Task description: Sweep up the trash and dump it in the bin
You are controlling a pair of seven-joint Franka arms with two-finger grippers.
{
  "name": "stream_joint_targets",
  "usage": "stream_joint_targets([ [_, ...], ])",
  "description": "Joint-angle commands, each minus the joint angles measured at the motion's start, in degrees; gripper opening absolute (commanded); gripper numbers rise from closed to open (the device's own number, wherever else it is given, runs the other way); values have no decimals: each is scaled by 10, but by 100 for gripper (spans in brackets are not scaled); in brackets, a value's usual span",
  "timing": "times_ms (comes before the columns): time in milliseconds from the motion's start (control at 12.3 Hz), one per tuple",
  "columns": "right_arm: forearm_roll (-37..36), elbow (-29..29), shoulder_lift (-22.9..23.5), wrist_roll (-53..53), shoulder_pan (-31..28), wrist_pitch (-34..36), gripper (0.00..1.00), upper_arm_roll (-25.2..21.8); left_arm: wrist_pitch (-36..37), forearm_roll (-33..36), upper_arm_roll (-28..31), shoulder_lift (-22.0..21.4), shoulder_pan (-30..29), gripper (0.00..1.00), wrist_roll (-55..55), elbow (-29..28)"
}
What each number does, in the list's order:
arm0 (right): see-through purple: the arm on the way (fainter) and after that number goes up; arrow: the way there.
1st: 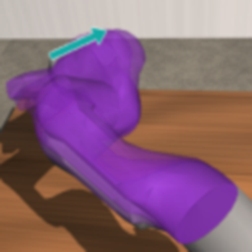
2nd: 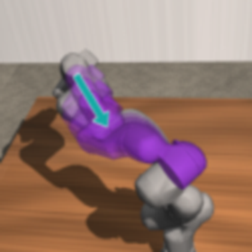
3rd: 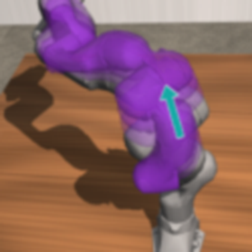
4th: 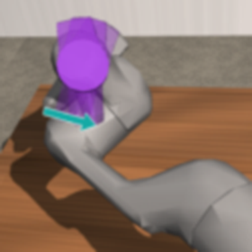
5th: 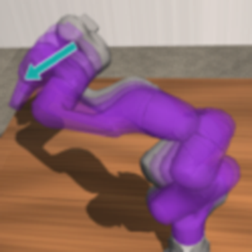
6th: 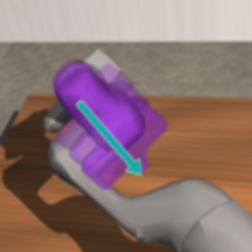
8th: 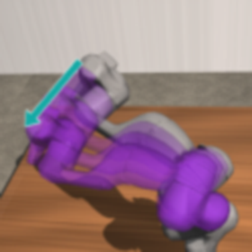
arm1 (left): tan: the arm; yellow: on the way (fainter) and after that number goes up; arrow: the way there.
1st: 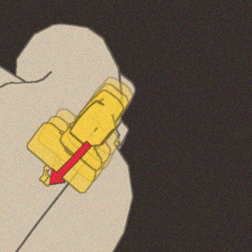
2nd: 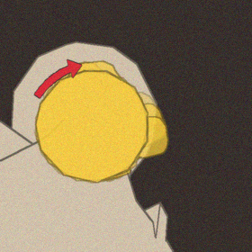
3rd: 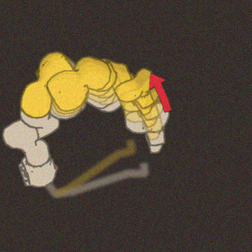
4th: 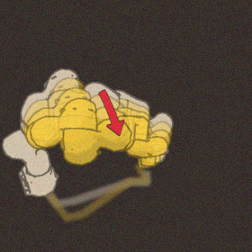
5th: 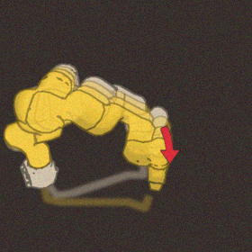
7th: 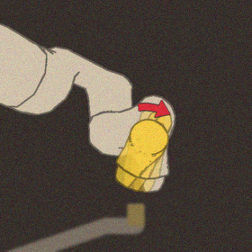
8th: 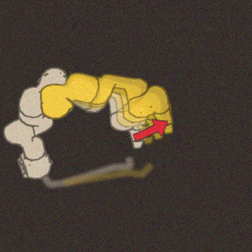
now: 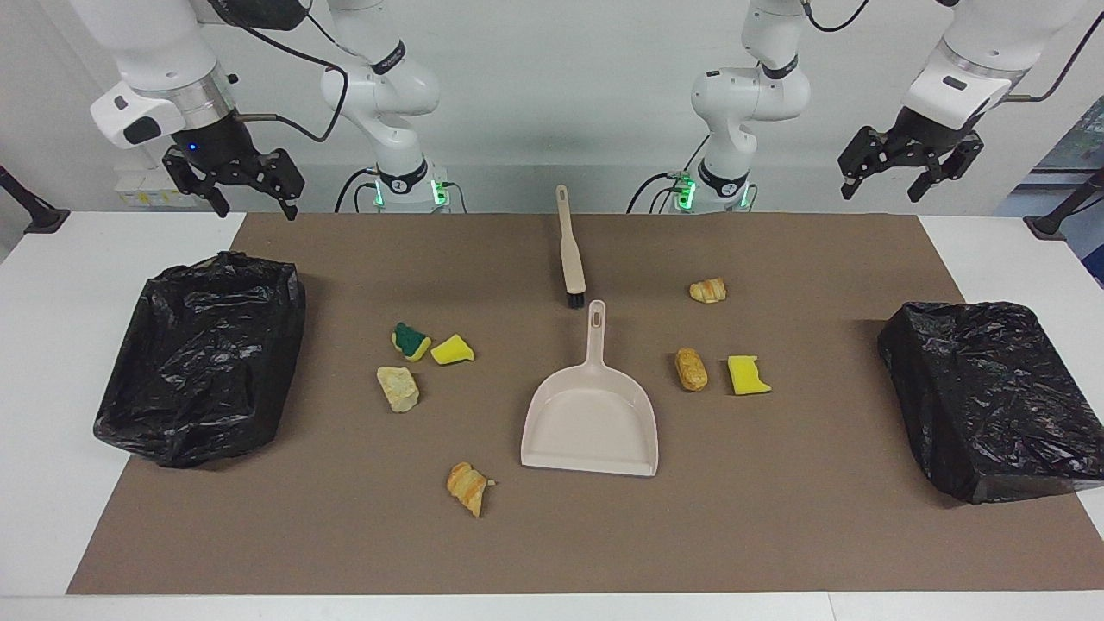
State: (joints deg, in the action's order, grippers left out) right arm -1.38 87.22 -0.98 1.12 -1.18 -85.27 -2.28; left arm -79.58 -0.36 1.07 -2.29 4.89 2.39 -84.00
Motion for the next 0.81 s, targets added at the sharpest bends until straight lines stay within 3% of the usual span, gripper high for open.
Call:
stream_joint_targets([
  [0,-6,12,-8,15,-5,-8,100,3,0,-4,3,-15,3,100,2,-17],
  [488,-6,15,-10,16,-5,-7,100,4,-3,-5,-14,-24,6,100,-5,-33],
  [732,-2,15,-6,17,2,-6,100,6,-47,-14,-26,-91,55,100,-29,-164],
])
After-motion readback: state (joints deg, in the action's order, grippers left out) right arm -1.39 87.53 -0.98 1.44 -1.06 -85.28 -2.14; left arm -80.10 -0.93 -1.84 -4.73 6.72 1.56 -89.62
